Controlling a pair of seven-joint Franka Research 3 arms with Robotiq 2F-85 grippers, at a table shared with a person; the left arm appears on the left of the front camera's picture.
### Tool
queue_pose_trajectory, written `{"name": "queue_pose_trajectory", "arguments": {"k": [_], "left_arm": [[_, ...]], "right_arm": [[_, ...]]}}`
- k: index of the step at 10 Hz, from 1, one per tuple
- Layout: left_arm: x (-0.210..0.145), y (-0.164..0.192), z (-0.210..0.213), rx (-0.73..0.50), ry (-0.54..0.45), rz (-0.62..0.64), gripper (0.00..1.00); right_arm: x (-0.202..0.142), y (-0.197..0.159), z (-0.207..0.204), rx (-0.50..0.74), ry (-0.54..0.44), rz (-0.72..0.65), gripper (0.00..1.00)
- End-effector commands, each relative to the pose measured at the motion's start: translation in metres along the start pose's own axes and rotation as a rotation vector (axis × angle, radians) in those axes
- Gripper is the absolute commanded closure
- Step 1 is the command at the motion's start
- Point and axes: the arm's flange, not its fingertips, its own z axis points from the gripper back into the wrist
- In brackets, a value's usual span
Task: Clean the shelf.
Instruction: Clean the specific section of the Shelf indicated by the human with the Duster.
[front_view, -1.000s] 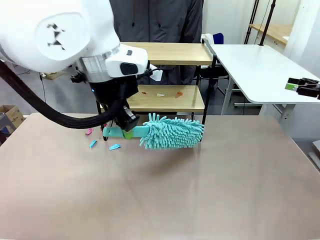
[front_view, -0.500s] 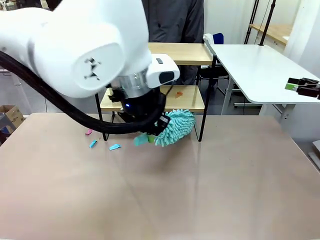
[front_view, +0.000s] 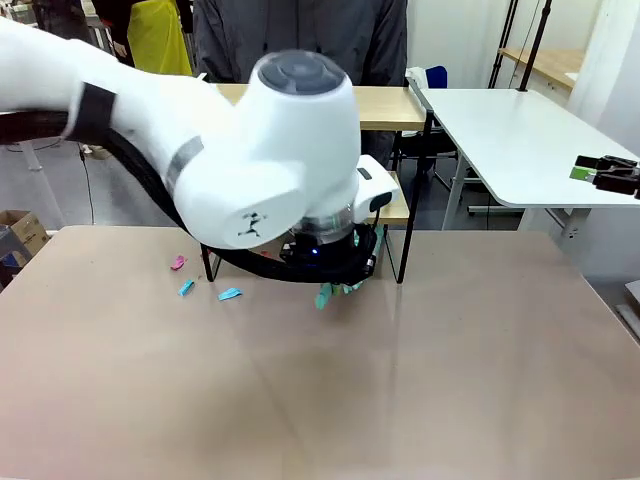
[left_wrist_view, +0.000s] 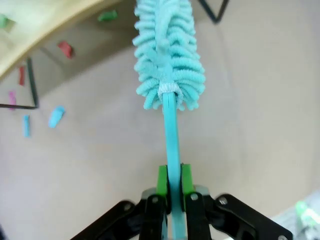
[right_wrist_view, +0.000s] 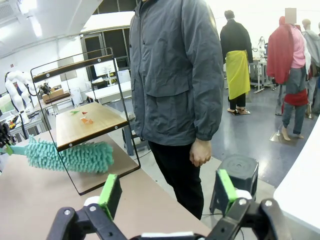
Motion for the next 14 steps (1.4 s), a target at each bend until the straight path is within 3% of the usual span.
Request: {"name": "queue_pose_trajectory", "arguments": {"k": [1,7,10,14], "left_arm": [[0.014,-0.033,-0.029,0.03,-0.085,0.069,0.87],[0.033,-0.06,-0.074,0.066,-0.08,0.217,0.87],[0.03,-0.064,-0.093,0.028,-0.016,0.253,0.87],[0.028,-0.061,-0.094,0.038,-0.006,0.22,0.87]], "right_arm": [[0.003,0.0,-0.001,-0.002,-0.006,0.005,0.0],[0.003,0.0,-0.001,-0.002,-0.006,0.005,0.0],[0.003,0.0,-0.001,-0.002,-0.006,0.005,0.0],[0.003,0.0,-0.001,-0.002,-0.006,0.005,0.0]]}}
